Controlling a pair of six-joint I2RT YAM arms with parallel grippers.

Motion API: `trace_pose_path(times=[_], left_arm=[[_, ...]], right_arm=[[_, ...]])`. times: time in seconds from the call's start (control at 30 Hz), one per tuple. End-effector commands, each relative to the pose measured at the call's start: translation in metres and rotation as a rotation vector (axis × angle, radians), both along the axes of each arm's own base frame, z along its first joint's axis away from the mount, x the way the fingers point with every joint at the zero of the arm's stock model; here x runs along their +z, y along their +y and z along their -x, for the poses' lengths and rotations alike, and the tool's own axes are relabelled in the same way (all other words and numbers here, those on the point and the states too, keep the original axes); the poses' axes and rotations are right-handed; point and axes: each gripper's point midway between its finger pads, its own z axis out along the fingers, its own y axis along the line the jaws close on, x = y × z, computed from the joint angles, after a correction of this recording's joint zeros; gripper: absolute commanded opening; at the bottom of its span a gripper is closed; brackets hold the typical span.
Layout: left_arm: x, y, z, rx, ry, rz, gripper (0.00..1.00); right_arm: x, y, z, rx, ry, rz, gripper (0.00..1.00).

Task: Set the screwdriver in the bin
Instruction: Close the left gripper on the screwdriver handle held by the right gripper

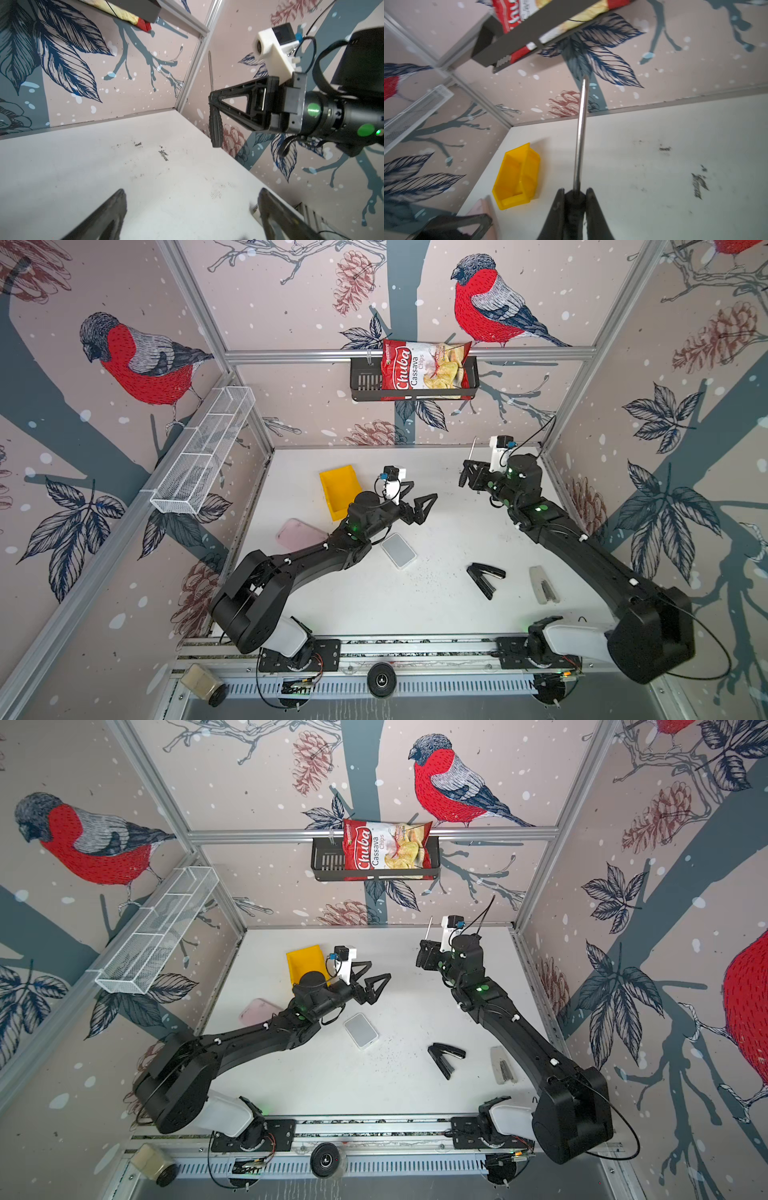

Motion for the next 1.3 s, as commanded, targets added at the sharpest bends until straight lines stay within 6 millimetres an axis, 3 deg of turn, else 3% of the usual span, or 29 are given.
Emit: trace_pose_path(times=[0.0,0.17,0.37,0.67,1.27], left_arm=[[0.037,0.001,0.013,-0.065,-0.060,0.125,0.97],[0.043,0.000,0.020,-0.115,-0.050,0.166,0.88],[0.055,-0.006,0.034,-0.217,-0.077,0.212,0.79],[0.050,-0.011,0.039,-0.262,-0.076,0.215,0.65],[0.045,-0.012,0.038,-0.265,-0.063,0.210,0.32]], right_arm=[[0.033,0.034,0.023,0.226,-0.149,-0.040,0.00],[0.041,0.060,0.050,0.423,-0.200,-0.055,0.00],[0.041,0.078,0.068,0.553,-0.220,-0.045,0.00],[0.049,0.090,0.082,0.659,-0.243,-0.052,0.00],[0.043,0.106,0.097,0.776,-0.226,-0.052,0.00]])
